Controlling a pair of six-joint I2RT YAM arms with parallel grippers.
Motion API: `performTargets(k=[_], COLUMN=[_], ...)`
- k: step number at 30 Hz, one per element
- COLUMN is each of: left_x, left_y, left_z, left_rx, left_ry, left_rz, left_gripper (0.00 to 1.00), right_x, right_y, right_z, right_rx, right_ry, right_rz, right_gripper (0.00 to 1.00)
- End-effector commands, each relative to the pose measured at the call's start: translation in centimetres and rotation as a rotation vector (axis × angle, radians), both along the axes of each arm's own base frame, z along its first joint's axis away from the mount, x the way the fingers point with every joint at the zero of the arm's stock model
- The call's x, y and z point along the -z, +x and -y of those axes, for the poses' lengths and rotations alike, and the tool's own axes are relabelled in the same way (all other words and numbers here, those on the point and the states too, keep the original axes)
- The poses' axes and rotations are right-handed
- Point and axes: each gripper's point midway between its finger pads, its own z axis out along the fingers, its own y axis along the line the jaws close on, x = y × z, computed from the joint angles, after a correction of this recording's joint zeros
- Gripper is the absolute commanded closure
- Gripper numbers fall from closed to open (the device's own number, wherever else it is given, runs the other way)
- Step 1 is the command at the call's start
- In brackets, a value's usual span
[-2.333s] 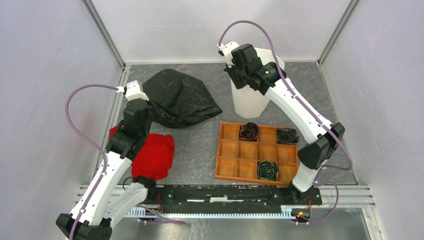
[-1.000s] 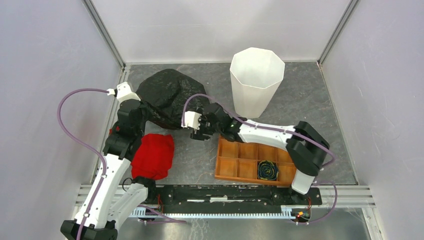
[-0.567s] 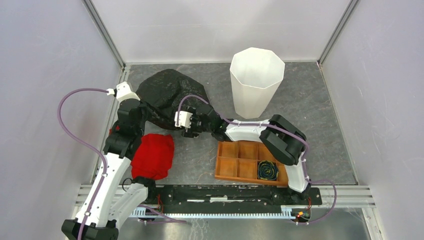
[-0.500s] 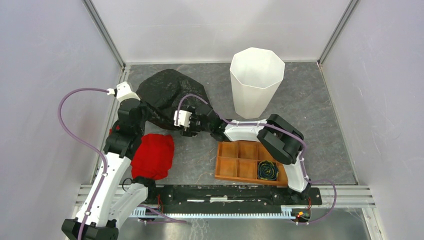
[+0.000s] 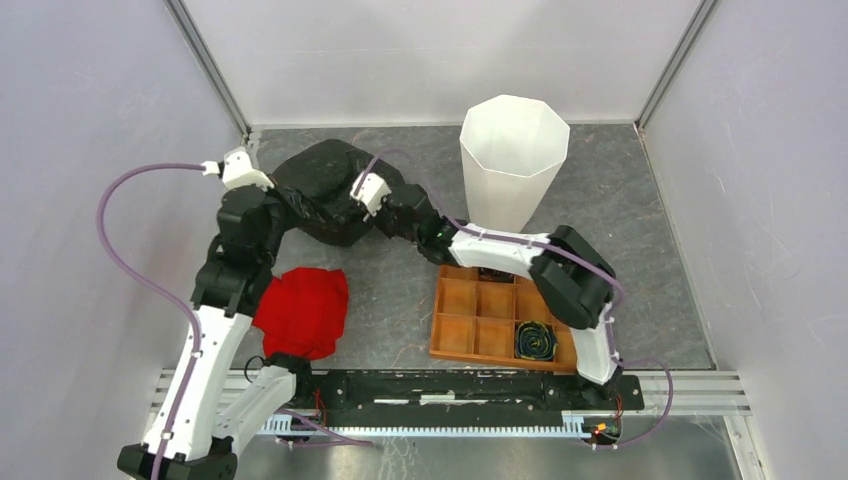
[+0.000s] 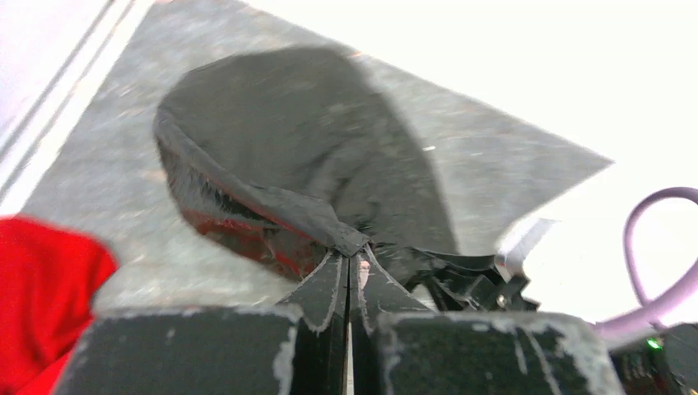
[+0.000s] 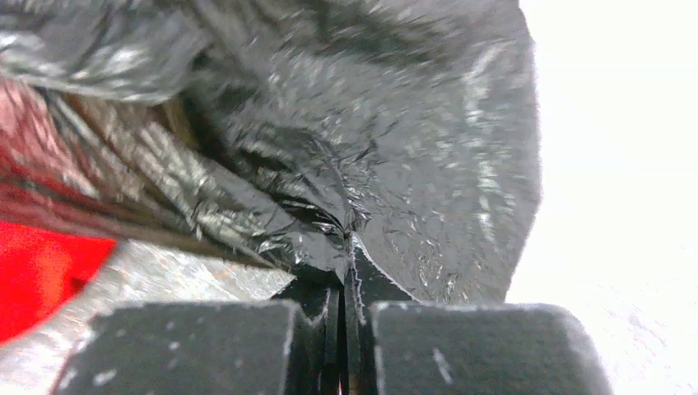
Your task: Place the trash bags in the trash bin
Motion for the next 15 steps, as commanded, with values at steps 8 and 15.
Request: performTargets(k=[8, 15], left_x=[-21.7, -32.6], left_y=[-5.8, -9.3], left_z=[12.2, 13.8], left_rx=[0.741, 0.927], left_ry=[-0.327, -0.487], left_rz=[0.465, 0.759], left_gripper=[0.98, 0.98], right_x=[-27.8, -38.2], right_y=[-2.8, -5.4], right_z=[8.2, 18.0], right_rx=[0.139, 0.242], right_ry=[0.536, 0.614], right_rz=[0.011, 0.261], right_gripper=[1.00, 1.00])
